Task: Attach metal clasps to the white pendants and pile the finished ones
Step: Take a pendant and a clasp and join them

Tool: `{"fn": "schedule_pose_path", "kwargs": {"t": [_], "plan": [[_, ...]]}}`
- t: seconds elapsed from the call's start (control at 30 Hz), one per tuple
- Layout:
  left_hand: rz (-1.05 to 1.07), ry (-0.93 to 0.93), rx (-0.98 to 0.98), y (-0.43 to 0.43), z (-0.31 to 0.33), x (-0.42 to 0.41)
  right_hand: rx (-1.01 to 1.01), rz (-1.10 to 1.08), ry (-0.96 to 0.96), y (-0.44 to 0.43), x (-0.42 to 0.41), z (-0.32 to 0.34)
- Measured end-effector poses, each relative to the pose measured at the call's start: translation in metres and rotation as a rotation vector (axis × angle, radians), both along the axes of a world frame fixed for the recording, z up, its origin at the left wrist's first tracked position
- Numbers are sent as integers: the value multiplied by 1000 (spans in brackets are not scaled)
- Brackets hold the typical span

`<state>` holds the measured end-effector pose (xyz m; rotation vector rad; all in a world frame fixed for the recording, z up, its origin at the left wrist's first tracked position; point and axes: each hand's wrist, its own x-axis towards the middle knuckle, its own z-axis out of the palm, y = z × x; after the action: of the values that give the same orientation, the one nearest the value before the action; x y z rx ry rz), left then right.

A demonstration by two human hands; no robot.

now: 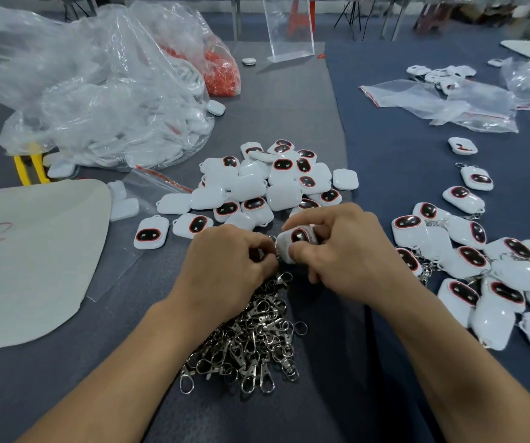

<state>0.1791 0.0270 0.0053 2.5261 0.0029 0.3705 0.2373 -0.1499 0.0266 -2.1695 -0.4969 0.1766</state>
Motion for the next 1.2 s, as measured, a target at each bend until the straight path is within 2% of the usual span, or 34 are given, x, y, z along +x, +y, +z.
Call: {"fn": "schedule_pose_path", "kwargs": {"t": [0.27,0.33,0.47,0.67,0.87,1.03,1.1,1.2], "plan": [[0,7,-69,2,-1,2,46,-2,48,0,-8,-6],[13,-13,-146,3,-3,1,116,-23,166,0,-6,-6],[-20,-78,-321,5,-3,-1,412,-78,465,-2,2,-2],[-85,-116,-418,3,0,-3,565,-15,667,-5,1,5],[-131,-166,-465,0,5,-6,629,-8,660,-5,-2,9],[-177,-152,-432,1,5,-7,646,-37,527,-1,-11,9],[-157,-178,-388,1,4,-7,658,-60,484,3,-14,7],[-60,-252,-407,-2,5,-8,750,-90,558,9,-15,7]]}}
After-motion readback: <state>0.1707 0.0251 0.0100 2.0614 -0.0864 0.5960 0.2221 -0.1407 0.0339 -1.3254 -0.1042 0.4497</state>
